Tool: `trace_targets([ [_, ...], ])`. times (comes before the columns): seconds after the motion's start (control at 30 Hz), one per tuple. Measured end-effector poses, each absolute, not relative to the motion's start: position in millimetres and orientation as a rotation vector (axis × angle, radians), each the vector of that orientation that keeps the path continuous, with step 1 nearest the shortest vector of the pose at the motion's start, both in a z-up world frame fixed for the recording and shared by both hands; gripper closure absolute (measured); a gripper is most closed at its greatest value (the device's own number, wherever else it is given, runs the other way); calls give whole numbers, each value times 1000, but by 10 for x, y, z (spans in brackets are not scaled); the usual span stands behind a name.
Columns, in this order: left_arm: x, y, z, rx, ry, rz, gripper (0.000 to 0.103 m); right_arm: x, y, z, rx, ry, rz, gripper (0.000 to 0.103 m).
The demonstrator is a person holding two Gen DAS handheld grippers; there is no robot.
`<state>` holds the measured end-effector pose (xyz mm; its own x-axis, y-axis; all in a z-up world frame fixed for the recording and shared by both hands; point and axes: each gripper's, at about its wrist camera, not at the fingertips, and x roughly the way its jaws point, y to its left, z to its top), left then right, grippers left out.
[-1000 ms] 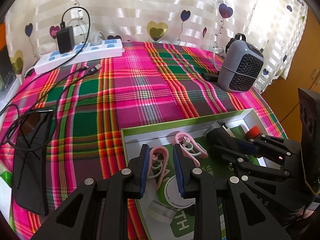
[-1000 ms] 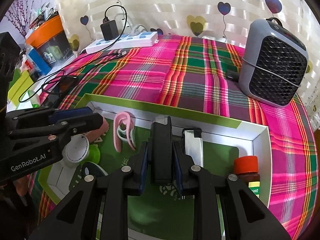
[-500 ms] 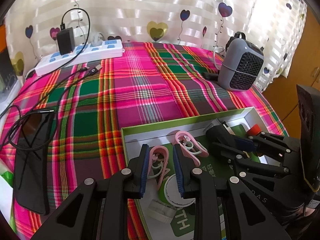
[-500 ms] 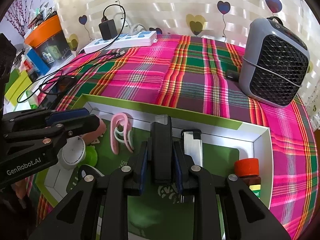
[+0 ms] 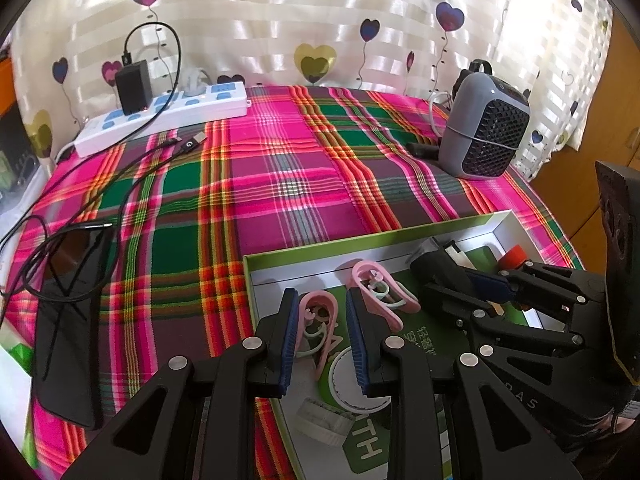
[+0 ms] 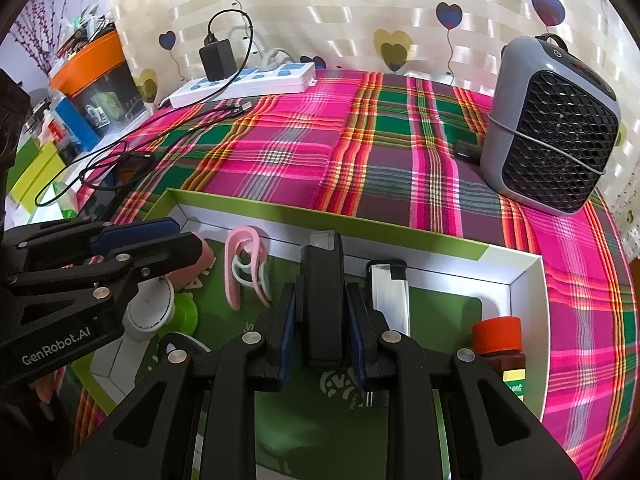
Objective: Organize rigid objects
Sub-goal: 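Release the pink clip in the box with left tool while right tool releases black object, then withdraw both tools from the box toward the blue USB stick and white charger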
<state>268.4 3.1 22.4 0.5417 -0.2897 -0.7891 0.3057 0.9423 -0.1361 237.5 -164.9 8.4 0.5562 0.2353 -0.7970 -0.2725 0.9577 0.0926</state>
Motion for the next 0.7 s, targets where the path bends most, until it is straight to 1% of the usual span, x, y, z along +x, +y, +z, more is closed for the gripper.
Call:
trace_targets([
  [0.13,2679,26,223,28,933,-350,78,2364,-1645,93,-38,930,306,76],
  [0.2,2673,20,228,29,932,-349,77,2362,-1641,96,-38,927,303,69],
  [0.27,2670,22,227,29,932,-349,76,2361,-1649,101,-31,922,304,67],
  [0.5,2636,26,263,35,922,-338,71,2336,-1655,121,-24,914,300,66],
  [0.7,2533,43,323,29,909,-327,70,2279,-1672,155,-13,904,296,66],
])
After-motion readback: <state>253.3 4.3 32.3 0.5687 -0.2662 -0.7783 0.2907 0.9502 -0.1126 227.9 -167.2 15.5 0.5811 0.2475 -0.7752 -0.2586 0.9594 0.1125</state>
